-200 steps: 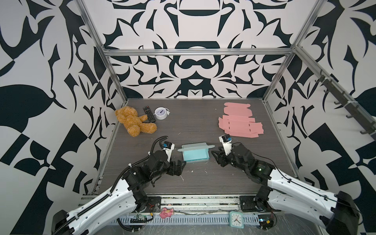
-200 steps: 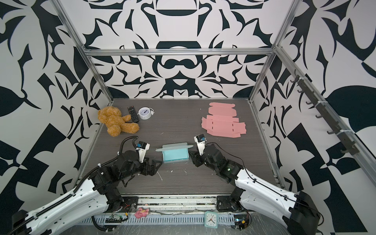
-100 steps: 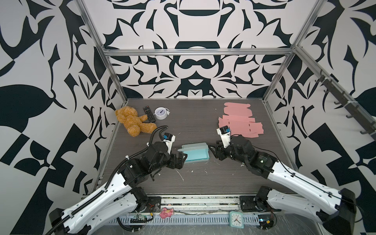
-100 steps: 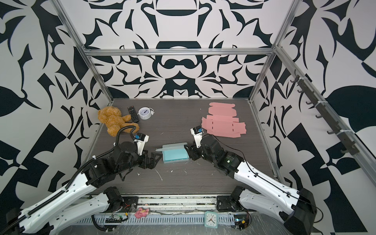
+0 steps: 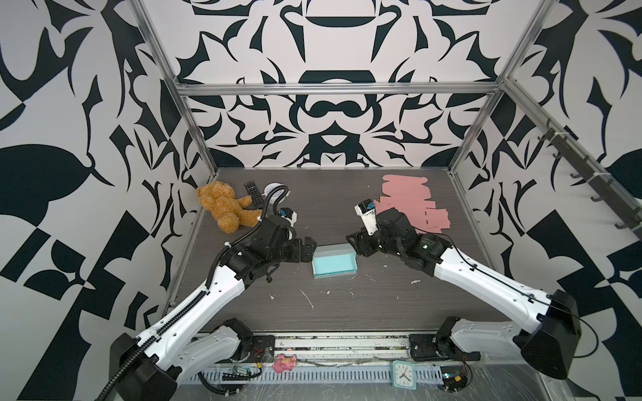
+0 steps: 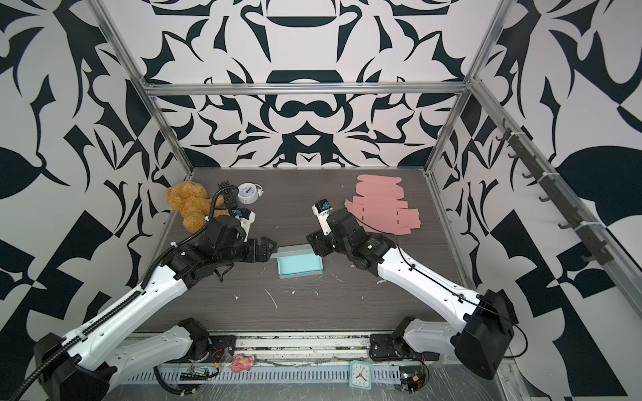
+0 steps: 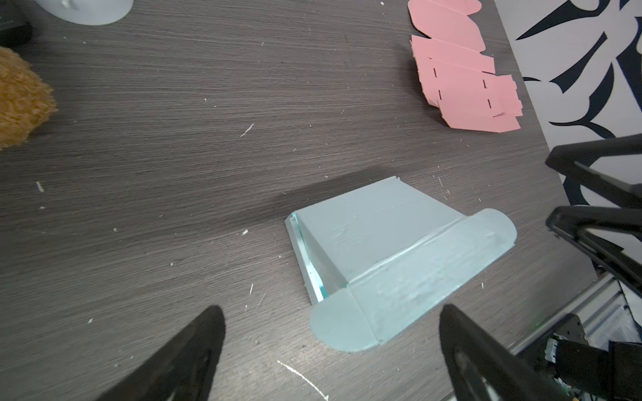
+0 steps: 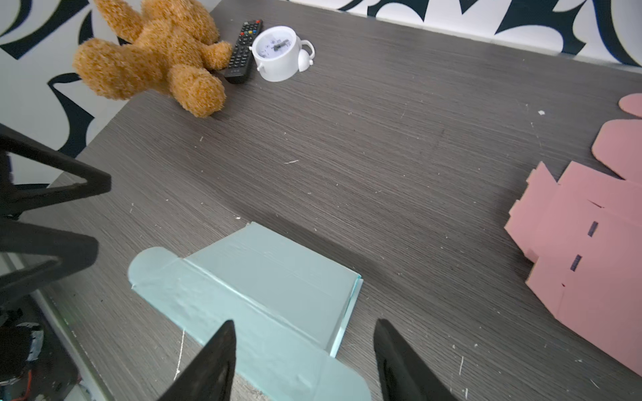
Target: Fold the paper box
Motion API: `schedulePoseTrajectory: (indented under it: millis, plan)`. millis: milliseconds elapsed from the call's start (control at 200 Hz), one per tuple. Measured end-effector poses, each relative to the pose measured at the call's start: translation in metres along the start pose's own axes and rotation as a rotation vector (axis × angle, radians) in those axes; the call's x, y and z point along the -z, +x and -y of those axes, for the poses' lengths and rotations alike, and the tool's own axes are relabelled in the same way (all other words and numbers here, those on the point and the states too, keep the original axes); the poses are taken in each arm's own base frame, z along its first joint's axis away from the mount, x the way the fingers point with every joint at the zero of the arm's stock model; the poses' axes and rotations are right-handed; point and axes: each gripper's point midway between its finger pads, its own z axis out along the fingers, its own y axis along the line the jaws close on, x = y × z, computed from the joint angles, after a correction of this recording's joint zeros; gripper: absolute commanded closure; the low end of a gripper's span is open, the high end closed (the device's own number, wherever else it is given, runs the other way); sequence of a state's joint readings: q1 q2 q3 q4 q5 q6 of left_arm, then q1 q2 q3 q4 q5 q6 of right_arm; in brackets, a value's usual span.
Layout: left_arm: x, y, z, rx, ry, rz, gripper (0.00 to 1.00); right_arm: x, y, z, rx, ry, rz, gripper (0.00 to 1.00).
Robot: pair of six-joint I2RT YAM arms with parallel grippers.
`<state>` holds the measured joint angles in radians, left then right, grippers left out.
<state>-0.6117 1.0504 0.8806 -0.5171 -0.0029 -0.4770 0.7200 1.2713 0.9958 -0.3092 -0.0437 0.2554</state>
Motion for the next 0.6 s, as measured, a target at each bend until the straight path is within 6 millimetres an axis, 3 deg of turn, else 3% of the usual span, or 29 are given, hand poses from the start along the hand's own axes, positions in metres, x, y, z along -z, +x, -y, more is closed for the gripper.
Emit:
schedulePoseTrajectory:
  millis: [340,600]
  plan:
    - [-0.035,0.003,-0.01,0.019,0.001,-0.085,0.01,-0.036,0.02,0.017,-0.043,-0.016,-0.107,0.35]
    - [-0.048,0.003,-0.008,0.021,0.034,-0.104,0.01,-0.043,0.022,0.017,-0.047,-0.034,-0.118,0.36]
